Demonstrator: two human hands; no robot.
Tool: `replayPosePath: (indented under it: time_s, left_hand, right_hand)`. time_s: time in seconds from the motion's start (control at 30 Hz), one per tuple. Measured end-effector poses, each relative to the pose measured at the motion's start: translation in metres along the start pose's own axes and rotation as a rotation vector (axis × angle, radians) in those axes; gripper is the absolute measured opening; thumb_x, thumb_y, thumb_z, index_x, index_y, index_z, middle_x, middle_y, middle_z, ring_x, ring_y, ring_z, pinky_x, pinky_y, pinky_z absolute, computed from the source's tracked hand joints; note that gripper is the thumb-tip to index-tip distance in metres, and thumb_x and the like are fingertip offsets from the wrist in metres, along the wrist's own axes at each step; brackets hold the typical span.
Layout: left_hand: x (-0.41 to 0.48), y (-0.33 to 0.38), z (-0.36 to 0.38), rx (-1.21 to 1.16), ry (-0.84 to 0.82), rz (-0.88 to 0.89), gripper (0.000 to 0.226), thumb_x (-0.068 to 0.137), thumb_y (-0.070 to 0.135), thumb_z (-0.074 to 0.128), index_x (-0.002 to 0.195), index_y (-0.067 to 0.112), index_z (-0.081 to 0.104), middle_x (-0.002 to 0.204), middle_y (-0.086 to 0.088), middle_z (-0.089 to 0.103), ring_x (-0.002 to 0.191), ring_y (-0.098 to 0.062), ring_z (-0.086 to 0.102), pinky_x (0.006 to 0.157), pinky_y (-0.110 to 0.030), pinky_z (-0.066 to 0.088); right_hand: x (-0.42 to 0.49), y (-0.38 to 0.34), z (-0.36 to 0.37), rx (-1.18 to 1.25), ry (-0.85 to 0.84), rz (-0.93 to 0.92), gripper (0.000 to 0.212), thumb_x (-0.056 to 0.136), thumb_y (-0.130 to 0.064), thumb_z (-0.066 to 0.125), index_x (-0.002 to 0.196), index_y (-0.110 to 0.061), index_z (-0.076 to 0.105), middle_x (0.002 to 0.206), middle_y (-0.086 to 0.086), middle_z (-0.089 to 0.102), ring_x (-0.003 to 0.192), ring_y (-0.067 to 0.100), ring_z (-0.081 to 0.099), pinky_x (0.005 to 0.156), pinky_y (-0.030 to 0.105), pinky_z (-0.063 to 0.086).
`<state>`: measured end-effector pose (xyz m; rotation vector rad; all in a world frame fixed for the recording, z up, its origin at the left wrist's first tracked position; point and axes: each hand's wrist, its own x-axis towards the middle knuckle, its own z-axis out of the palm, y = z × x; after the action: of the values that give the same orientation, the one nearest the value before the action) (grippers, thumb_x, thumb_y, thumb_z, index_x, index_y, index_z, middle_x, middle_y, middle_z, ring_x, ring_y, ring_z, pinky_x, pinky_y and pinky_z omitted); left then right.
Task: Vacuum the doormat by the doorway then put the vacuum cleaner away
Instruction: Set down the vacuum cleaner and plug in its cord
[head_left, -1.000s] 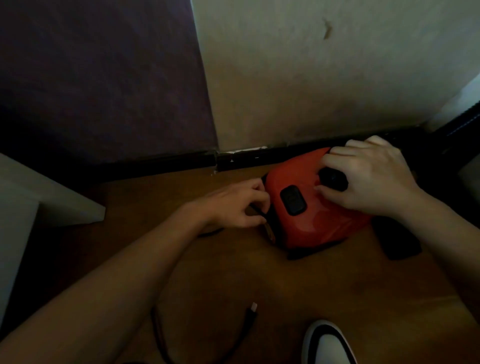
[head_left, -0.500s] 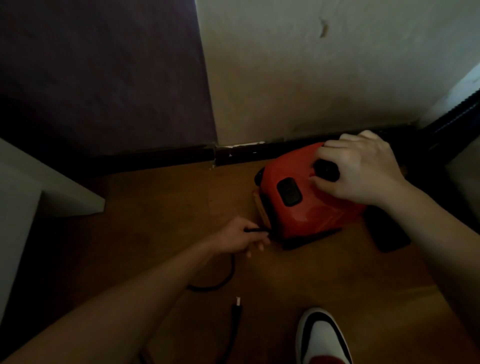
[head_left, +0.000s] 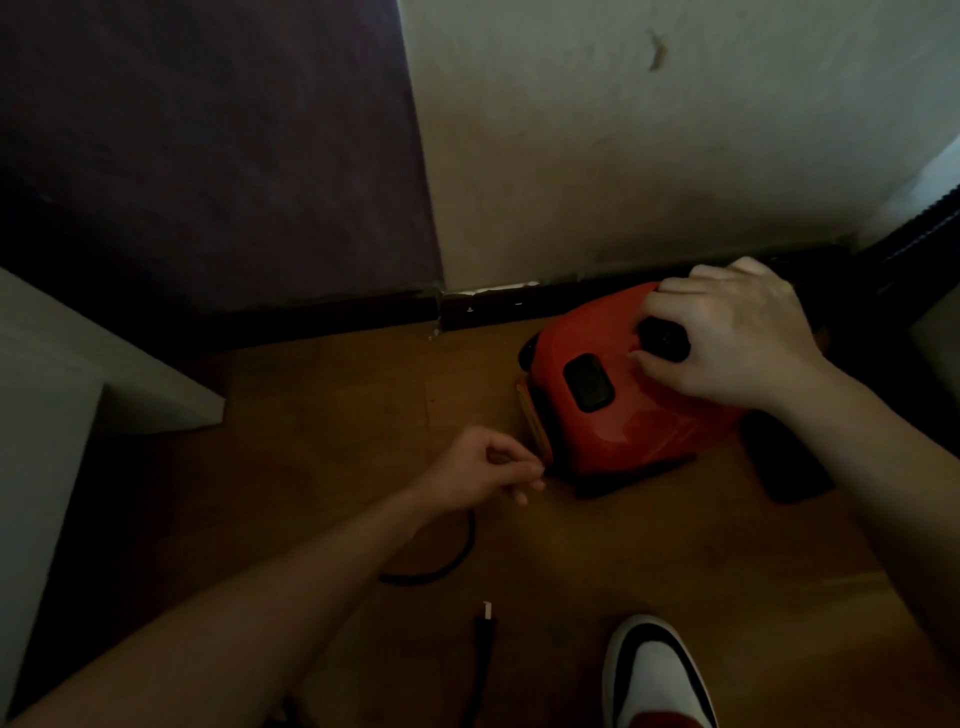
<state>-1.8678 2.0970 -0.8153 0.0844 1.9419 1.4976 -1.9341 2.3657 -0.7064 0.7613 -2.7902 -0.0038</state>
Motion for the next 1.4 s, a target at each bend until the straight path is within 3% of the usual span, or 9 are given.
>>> replayPosePath:
  time_s: [0.17,0.3,0.4,0.53,0.6,0.7,0.93,1.17,1.4]
  left_hand:
    - [0.008,-0.025,0.003,0.192,0.045,-0.173,0.025,0.095,0.008,0.065,0.119,-0.001,0.066,0.105,-0.019,0.073,0.053,0.003,0.065,0.065,-0.016,0.051]
    - [0.014,-0.019,-0.013,-0.144,0.383,-0.25,0.033,0.098,0.005,0.059,0.131,0.0,0.057,0.109,-0.01,0.069,0.066,-0.003,0.069,0.079,-0.027,0.055]
    - [0.011,-0.001,-0.022,-0.385,0.454,-0.168,0.046,0.097,0.002,0.058,0.142,0.011,0.049,0.117,-0.006,0.062,0.087,-0.013,0.068,0.088,-0.032,0.056]
    - [0.012,0.035,-0.021,-0.335,0.317,0.017,0.082,0.086,0.005,0.074,0.146,0.046,0.035,0.111,-0.009,0.062,0.091,-0.021,0.066,0.083,-0.035,0.054]
    - [0.017,0.049,-0.022,-0.191,0.22,0.151,0.074,0.078,0.018,0.079,0.135,0.05,0.045,0.115,-0.006,0.06,0.099,-0.019,0.059,0.087,-0.029,0.052]
    - [0.013,0.058,-0.028,0.171,0.031,0.284,0.037,0.076,0.04,0.077,0.111,0.032,0.066,0.11,-0.008,0.06,0.097,-0.019,0.059,0.087,-0.028,0.047]
    - [-0.001,0.039,-0.008,0.604,-0.141,0.102,0.034,0.09,0.052,0.066,0.109,0.023,0.067,0.112,0.006,0.056,0.1,-0.007,0.057,0.089,-0.031,0.053]
    - [0.001,0.005,0.001,0.637,-0.292,-0.013,0.038,0.092,0.05,0.064,0.118,0.023,0.063,0.116,0.009,0.062,0.103,-0.003,0.058,0.077,-0.017,0.043]
    - [0.009,-0.014,0.003,0.137,0.118,0.023,0.033,0.092,0.027,0.071,0.122,0.02,0.059,0.114,0.007,0.064,0.102,-0.007,0.064,0.078,-0.019,0.052]
  right_hand:
    - [0.0,0.001,0.001,-0.003,0.011,-0.012,0.029,0.08,-0.046,0.077,0.088,-0.02,0.069,0.078,-0.003,0.064,0.078,0.029,0.062,0.073,0.038,0.039]
    - [0.0,0.001,0.001,-0.003,0.005,-0.009,0.029,0.079,-0.046,0.08,0.089,-0.02,0.069,0.077,-0.003,0.064,0.078,0.029,0.062,0.073,0.037,0.038]
    - [0.001,0.0,0.0,-0.003,0.007,0.0,0.029,0.077,-0.045,0.079,0.087,-0.02,0.069,0.077,-0.003,0.064,0.077,0.029,0.063,0.073,0.037,0.038]
    - [0.0,0.0,-0.002,-0.001,-0.015,0.008,0.03,0.076,-0.047,0.078,0.087,-0.021,0.069,0.077,-0.004,0.064,0.078,0.029,0.063,0.074,0.038,0.04]
    - [-0.001,0.001,-0.002,-0.001,-0.02,0.01,0.03,0.076,-0.048,0.079,0.088,-0.023,0.069,0.078,-0.005,0.064,0.079,0.028,0.063,0.074,0.038,0.04]
    - [-0.001,0.0,-0.002,0.004,-0.019,0.006,0.03,0.076,-0.048,0.079,0.089,-0.023,0.069,0.08,-0.005,0.065,0.08,0.027,0.063,0.075,0.038,0.041]
    - [0.0,0.0,-0.001,0.007,-0.022,0.015,0.03,0.078,-0.049,0.077,0.09,-0.023,0.069,0.082,-0.004,0.066,0.082,0.028,0.063,0.077,0.038,0.039]
    - [0.001,-0.002,-0.003,0.004,-0.018,0.01,0.03,0.078,-0.047,0.077,0.09,-0.021,0.069,0.082,-0.002,0.066,0.082,0.03,0.063,0.076,0.039,0.041]
    - [0.001,-0.001,-0.001,-0.004,-0.011,0.012,0.03,0.076,-0.044,0.081,0.088,-0.019,0.068,0.079,-0.001,0.064,0.079,0.03,0.063,0.074,0.039,0.04]
